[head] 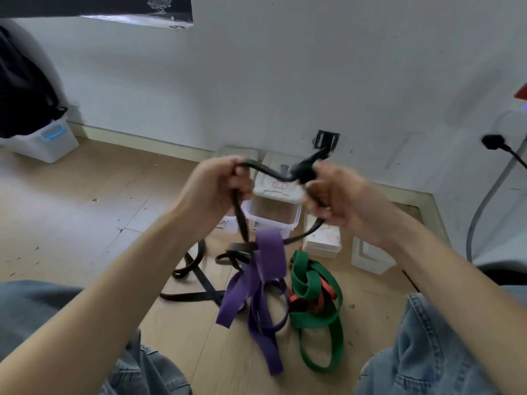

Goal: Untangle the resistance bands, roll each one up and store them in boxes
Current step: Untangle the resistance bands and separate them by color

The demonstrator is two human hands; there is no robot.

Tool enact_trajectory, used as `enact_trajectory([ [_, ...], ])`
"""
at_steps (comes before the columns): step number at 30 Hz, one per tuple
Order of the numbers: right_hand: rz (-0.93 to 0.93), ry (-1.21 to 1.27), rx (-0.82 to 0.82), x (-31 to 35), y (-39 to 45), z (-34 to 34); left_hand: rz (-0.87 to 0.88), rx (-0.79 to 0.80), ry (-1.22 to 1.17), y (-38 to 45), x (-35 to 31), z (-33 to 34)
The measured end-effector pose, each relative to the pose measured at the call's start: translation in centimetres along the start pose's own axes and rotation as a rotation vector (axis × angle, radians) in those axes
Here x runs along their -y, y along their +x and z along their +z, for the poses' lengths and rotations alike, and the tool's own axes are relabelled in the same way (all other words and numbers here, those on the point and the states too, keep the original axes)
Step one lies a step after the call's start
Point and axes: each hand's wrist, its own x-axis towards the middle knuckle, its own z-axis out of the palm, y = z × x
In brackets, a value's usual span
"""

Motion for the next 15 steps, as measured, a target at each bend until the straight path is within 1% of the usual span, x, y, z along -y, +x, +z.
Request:
enact_trajectory([
  [1, 0.067, -0.158, 0.073, -0.4, 0.0, 0.4, -0.032, 0.003, -0.153, 0.0, -0.7, -0.2],
  [3, 0.192, -0.561, 0.233, -1.8, 0.0, 1.8, -0.1, 0.062, -0.313, -0.4, -1.5, -0.4],
  [4, 0.202, -0.756, 0.238, -2.8, 0.2, 2.3, -0.131, 0.11, -0.356, -0.7, -1.6, -0.4],
  [5, 0.164, -0.9, 0.179, -3.6, 0.5, 2.5, -0.16, 0.157, -0.386, -0.8, -1.6, -0.4],
  [6, 0.107, -0.978, 0.092, -4.0, 0.7, 2.5, -0.18, 0.189, -0.394, -0.9, -1.5, -0.4],
  [7, 0.075, -0.975, 0.018, -3.9, 0.9, 2.3, -0.186, 0.202, -0.366, -0.8, -1.4, -0.6],
  [8, 0.066, -0.879, -0.06, -3.4, 1.1, 2.0, -0.177, 0.192, -0.274, -0.6, -1.3, -1.0],
  [9, 0.085, -0.693, -0.153, -2.6, 1.2, 1.6, -0.16, 0.166, -0.115, -0.4, -1.1, -1.5],
  [10, 0.102, -0.425, -0.233, -1.7, 1.2, 1.2, -0.139, 0.132, 0.098, -0.3, -0.6, -1.9],
  [11, 0.086, -0.148, -0.26, -0.8, 1.1, 0.8, -0.13, 0.12, 0.319, -0.2, -0.2, -2.1],
  [12, 0.048, 0.074, -0.229, -0.1, 0.9, 0.5, -0.148, 0.15, 0.497, -0.3, 0.6, -2.1],
  [13, 0.018, 0.228, -0.143, 0.5, 0.6, 0.5, -0.19, 0.22, 0.619, -0.4, 1.6, -1.8],
  [14, 0.0, 0.31, -0.028, 0.8, 0.3, 0.7, -0.242, 0.316, 0.694, -0.6, 2.8, -1.3],
  [15, -0.021, 0.327, 0.065, 0.8, 0.1, 1.1, -0.288, 0.421, 0.747, -0.9, 4.0, -0.5],
])
